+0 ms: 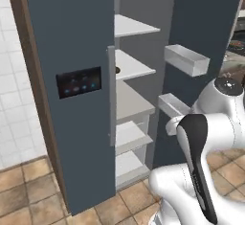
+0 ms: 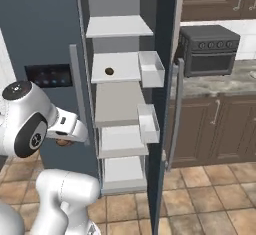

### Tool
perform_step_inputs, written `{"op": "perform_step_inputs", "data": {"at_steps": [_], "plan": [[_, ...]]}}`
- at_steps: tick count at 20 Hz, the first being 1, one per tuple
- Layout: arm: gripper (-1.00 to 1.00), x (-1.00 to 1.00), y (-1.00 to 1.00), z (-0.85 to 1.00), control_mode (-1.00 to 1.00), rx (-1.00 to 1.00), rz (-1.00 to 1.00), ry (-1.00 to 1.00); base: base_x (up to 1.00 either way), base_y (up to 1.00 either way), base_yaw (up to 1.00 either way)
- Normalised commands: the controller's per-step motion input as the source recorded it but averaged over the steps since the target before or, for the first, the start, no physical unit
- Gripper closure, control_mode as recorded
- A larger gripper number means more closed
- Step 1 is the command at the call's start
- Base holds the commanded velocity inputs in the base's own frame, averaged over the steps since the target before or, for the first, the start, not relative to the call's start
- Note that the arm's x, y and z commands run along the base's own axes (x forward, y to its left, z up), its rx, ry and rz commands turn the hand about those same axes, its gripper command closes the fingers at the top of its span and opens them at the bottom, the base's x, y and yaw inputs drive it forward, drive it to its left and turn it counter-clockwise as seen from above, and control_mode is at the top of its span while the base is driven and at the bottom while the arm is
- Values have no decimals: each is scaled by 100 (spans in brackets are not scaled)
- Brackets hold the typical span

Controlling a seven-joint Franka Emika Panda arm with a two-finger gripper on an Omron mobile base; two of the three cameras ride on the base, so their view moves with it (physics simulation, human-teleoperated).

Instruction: Place the cold items (potato and kiwi) from the fridge in one tupperware on the dining counter. Place the warm items (kebab skewer and hot dog) in the stove area in another tupperware.

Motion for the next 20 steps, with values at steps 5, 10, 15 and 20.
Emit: {"op": "perform_step_inputs", "data": {"at_steps": [5, 10, 15, 20], "plan": [[100, 0, 0, 0, 100, 0, 0, 0, -84, 0, -55], [100, 0, 0, 0, 100, 0, 0, 0, -72, -1, -52], [100, 0, 0, 0, 100, 0, 0, 0, -55, -27, -51], [100, 0, 0, 0, 100, 0, 0, 0, -44, -43, -45]]}}
